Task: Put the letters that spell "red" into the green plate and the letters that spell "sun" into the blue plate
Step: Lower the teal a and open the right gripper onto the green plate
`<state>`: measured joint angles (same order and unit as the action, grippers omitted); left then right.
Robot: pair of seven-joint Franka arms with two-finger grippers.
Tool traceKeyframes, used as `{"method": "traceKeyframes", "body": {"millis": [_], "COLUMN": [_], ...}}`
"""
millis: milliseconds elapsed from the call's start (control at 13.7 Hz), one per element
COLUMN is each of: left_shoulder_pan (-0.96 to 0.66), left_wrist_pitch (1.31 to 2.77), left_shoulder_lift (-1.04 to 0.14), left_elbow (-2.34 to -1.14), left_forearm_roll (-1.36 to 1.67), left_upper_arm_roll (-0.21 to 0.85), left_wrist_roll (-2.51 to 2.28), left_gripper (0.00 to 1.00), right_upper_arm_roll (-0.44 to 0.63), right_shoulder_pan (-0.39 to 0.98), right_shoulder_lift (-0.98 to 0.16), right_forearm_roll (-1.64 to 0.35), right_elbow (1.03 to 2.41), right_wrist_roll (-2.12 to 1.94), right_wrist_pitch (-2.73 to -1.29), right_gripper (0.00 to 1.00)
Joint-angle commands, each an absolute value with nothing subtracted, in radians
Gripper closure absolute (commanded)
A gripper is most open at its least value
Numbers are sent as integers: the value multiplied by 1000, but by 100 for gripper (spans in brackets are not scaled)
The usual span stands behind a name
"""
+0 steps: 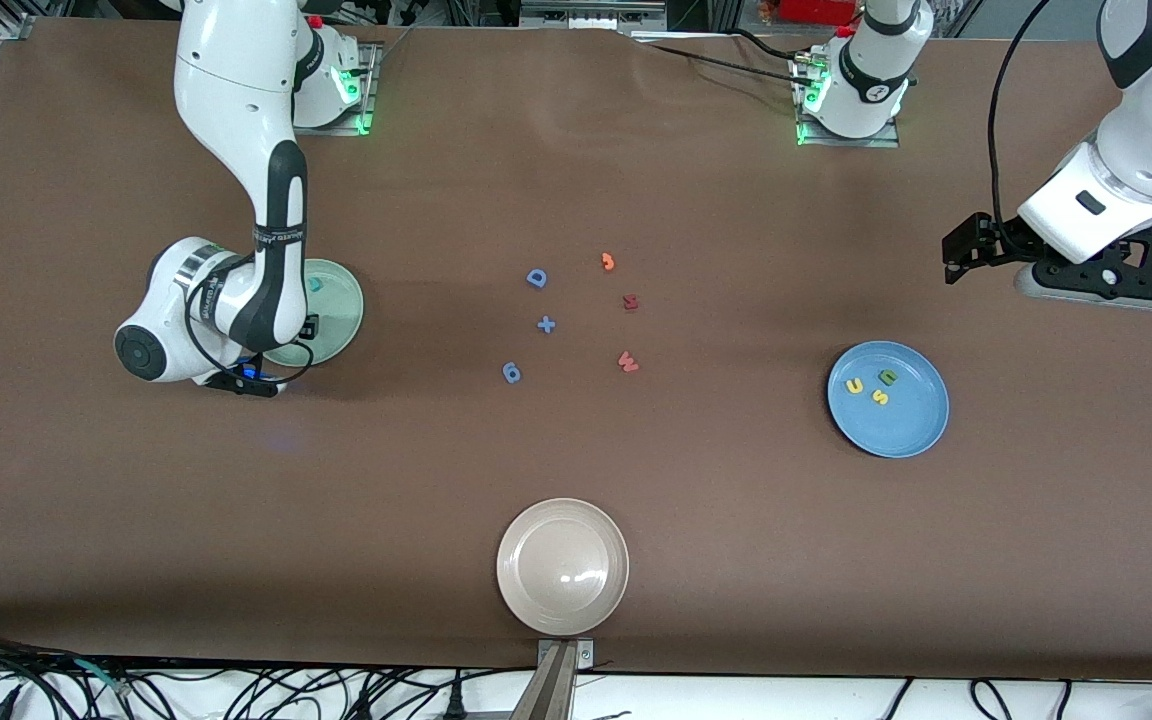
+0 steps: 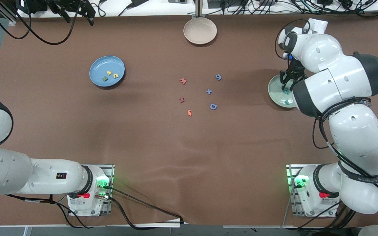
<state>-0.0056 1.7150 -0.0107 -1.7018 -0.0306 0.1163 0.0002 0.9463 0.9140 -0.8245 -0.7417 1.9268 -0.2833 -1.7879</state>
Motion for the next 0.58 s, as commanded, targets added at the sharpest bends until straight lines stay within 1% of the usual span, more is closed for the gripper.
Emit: {"method": "traceKeyframes", "body": {"millis": [0,364,510], "left_shoulder_pan": [-12,-12,-12], "left_wrist_pitch": [1703,1703,1703], "left_shoulder_lift": [0,-2,0], "left_elbow": [-1695,-1695,-1695], "left_forearm_roll": [-5,-5,-6], "left_upper_arm_roll": [103,103,103], "left_wrist_roll": [28,28,28], "left_gripper": [0,0,0], "right_upper_arm_roll": [953,1054,1110], "right_shoulder_pan": [914,920,923], "right_shoulder_lift": [-807,-801,-801], "right_forearm_roll": [-756,-756,-755], "right_elbow": [1913,1813,1769], "right_wrist_roll": [-282,-275,-276], "right_wrist_pitch": [-1754,-1545,-1433], "right_gripper": [1,1,1]}}
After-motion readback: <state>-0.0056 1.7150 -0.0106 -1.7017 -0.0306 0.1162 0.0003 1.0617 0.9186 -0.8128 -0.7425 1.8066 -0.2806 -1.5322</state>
